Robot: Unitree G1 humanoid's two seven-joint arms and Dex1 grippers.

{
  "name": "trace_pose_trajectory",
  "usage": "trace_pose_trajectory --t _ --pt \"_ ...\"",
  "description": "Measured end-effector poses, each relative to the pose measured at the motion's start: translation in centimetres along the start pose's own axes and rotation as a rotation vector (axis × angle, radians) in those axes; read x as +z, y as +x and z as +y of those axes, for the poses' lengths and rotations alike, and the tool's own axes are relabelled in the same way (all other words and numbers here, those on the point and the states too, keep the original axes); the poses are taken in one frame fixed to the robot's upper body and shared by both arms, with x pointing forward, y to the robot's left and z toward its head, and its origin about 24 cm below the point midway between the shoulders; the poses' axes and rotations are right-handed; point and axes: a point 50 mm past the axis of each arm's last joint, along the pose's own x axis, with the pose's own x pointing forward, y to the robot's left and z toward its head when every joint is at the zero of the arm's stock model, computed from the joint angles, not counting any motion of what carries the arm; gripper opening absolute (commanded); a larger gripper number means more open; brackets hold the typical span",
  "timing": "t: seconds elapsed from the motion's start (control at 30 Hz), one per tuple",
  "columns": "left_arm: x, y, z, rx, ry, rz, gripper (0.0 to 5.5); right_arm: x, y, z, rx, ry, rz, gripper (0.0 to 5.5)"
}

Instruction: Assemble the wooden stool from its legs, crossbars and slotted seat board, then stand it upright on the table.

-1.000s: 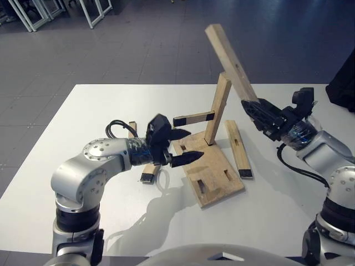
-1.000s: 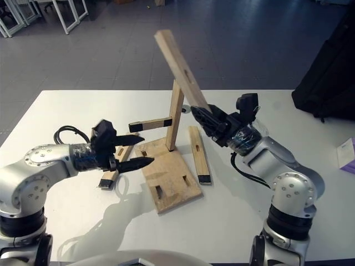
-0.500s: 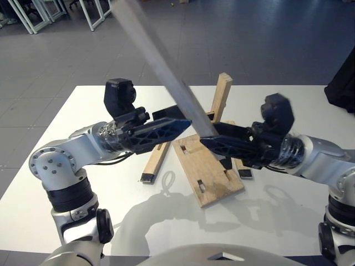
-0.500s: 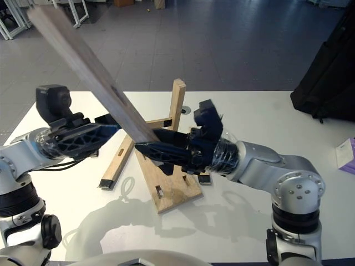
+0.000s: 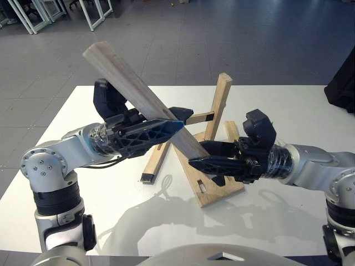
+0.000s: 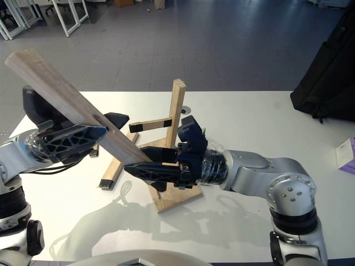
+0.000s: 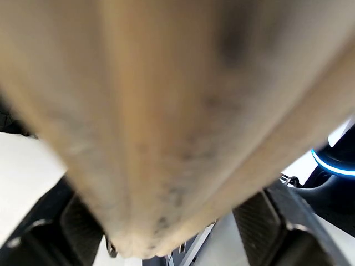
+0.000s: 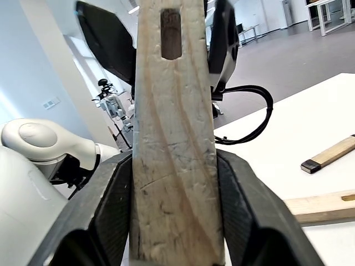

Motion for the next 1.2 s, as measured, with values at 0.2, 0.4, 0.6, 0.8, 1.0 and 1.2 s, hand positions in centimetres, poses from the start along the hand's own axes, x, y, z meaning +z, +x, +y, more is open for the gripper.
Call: trace_pose_trajectory --t 0.2,0.4,0.6,0.8,1.0,1.2 --pt "-0.1 0.0 0.2 0.024 -0.004 0.008 2.31 0.0 -0.2 -0.3 0.006 0.012 0.009 2.53" --pt "0.1 -0.3 0.5 0.047 -0.011 -0.038 2.13 0.3 -0.6 -0.7 -0.006 0.041 -0.017 3.55" --pt "2.8 -3.7 1.1 0.277 0.153 -0.114 2.04 3.8 -5.2 -0.8 -0.23 -0.158 0.001 3.93" --pt "0.2 -5.8 4.3 0.641 0.404 -0.048 2.04 -1.9 -6.3 -5.0 -0.63 -0.196 0.278 3.93" --pt "-4.0 -7.5 9.1 0.732 0.561 0.139 2.04 -6.8 -4.5 -6.8 -0.65 -0.343 0.516 3.93" --pt "-4.5 -7.4 11.3 0.671 0.578 0.167 2.04 -8.1 -2.9 -7.1 -0.562 -0.39 0.563 3.93"
